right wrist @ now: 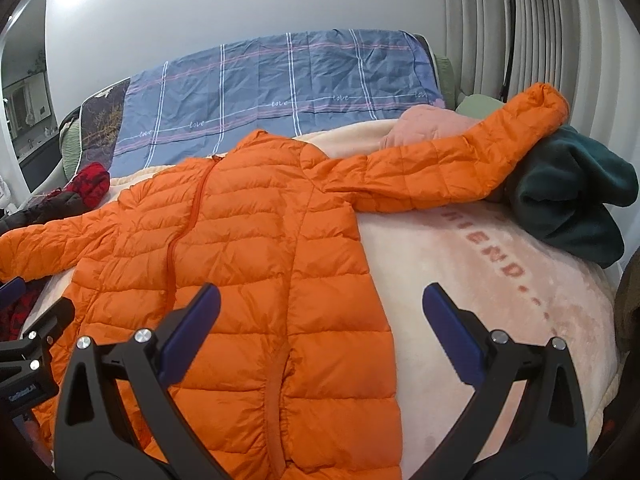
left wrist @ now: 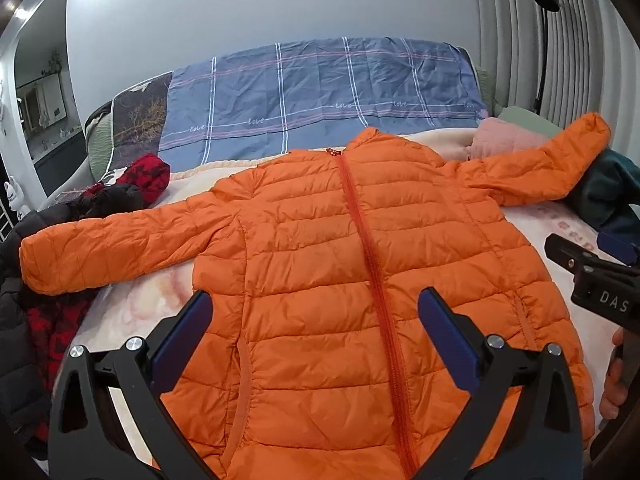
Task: Fold large clothes
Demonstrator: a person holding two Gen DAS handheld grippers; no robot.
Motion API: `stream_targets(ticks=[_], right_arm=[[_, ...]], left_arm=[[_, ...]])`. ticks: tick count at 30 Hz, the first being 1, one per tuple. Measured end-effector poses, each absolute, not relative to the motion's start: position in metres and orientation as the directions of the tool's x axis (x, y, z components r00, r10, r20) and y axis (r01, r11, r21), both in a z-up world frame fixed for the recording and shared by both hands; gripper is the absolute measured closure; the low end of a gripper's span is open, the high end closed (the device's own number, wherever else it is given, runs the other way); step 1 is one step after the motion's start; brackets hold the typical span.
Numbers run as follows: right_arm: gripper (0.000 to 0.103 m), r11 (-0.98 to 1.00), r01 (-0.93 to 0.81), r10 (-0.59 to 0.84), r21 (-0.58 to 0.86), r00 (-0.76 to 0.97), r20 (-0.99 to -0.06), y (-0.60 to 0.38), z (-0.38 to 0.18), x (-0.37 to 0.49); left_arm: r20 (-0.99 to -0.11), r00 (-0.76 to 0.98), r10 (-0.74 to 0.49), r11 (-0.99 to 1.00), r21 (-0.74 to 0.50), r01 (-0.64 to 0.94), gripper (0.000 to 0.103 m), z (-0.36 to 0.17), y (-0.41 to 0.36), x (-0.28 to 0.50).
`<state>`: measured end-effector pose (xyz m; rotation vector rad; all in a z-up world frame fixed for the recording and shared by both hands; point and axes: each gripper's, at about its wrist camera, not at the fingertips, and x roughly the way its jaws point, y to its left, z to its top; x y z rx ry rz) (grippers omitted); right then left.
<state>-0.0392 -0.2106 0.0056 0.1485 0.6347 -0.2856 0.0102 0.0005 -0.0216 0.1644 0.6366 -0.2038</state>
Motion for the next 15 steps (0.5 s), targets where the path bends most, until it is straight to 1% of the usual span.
stream_targets(ticks=[3, 6, 7, 10, 13, 15], right_arm=[[0.002, 0.95, 0.309, -0.225, 0.039, 0.768, -0.6, -0.209, 0.006, -0.038], [0.002, 0.951, 0.309, -0.234, 0.023, 0.766, -0.599, -0.205, 0.005, -0.036], [0.002, 0.95, 0.311, -0.246, 0.008, 0.767, -0.593, -0.203, 0.005, -0.036], [0.002, 0.952, 0.304, -0.275, -0.047, 0.774, -0.57, -0.195, 0.006, -0.037], [0.002, 0.956, 0.29, -0.267, -0.051, 0.78, -0.566, -0.192, 0.007, -0.037], [0.002, 0.958, 0.283, -0.262, -0.051, 0.782, -0.565, -0.191, 0.007, -0.037]], left_arm=[[-0.606, 0.785, -0.129, 0.97, 0.088, 0.227, 0.001, -0.024, 0.001, 0.011], [-0.653, 0.75, -0.108, 0.962, 0.12, 0.244, 0.001, -0.03, -0.003, 0.016], [-0.661, 0.741, -0.118, 0.959, 0.119, 0.258, 0.001, -0.031, -0.004, 0.015], [-0.66, 0.737, -0.145, 0.951, 0.114, 0.289, 0.001, -0.032, -0.006, 0.012], [-0.655, 0.743, -0.14, 0.945, 0.135, 0.297, 0.001, -0.032, -0.011, 0.008], [-0.659, 0.738, -0.147, 0.945, 0.127, 0.302, 0.001, -0.032, -0.012, 0.007]])
